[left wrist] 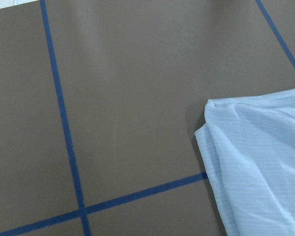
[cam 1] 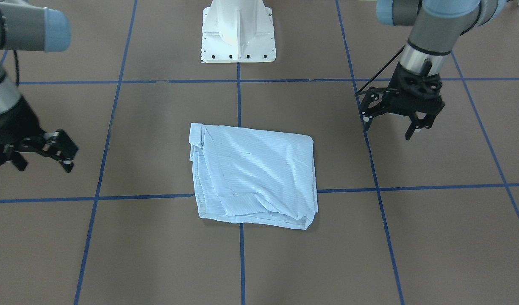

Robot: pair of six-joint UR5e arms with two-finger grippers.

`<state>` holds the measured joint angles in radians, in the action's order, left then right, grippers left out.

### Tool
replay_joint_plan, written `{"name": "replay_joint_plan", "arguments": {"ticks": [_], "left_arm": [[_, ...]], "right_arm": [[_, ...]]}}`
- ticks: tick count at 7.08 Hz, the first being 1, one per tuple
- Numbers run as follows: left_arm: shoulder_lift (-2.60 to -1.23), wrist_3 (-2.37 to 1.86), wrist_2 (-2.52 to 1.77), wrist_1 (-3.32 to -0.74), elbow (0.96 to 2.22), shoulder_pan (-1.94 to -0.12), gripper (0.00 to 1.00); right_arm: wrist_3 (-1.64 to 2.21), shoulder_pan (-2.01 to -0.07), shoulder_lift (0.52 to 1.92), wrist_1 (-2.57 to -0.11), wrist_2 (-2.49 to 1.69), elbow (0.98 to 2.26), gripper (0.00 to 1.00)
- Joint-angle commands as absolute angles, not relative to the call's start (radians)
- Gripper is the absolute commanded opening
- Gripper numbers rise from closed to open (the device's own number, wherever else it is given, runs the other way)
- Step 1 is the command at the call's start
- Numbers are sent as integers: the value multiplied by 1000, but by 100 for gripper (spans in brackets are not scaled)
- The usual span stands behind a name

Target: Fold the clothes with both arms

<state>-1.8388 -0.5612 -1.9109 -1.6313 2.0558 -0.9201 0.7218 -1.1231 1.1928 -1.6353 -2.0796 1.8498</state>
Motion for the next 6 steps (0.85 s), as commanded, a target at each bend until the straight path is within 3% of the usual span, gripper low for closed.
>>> {"name": "replay_joint_plan", "arguments": {"ticks": [1,4,6], "left_arm": [[-1693,-294,-2044,-1562,2137,-1134,100],[-1577,-290,-2007,-1574,2038,-1245,100],[-1553,-246,-2090,-1574,2026,-1372,100]], "right_arm": [[275,-1343,1389,-1652,-2174,1845,100],[63,-1494,1714,-1605,-2249,1853,100],[60,-1520,1776,-1530,-2259,1842,100]]}}
